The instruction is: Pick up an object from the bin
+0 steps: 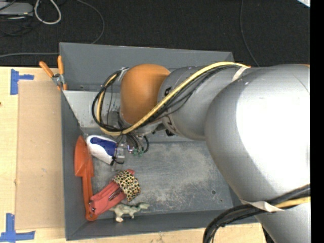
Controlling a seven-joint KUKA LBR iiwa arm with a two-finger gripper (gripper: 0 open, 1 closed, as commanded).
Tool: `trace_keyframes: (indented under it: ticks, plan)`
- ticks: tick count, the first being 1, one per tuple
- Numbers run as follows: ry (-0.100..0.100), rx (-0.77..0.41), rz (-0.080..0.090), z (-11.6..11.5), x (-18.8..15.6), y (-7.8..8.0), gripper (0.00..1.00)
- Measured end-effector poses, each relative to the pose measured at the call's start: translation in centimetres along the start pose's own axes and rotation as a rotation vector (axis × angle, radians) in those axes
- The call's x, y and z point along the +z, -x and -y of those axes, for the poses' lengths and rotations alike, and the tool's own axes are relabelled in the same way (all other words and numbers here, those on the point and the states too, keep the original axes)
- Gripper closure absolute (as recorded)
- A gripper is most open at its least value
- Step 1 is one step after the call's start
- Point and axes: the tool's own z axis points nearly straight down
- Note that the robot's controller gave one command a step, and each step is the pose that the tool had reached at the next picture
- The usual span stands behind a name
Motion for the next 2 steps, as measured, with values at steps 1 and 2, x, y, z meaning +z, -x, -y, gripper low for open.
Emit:
trace_keyframes:
  ticks: [1, 2]
  plan:
    - [-0.008, 0.428, -0.014, -1.23, 0.06, -0.65, 1.00]
    - [-0.008, 0.427, -0.014, -1.23, 0.06, -0.65, 1.00]
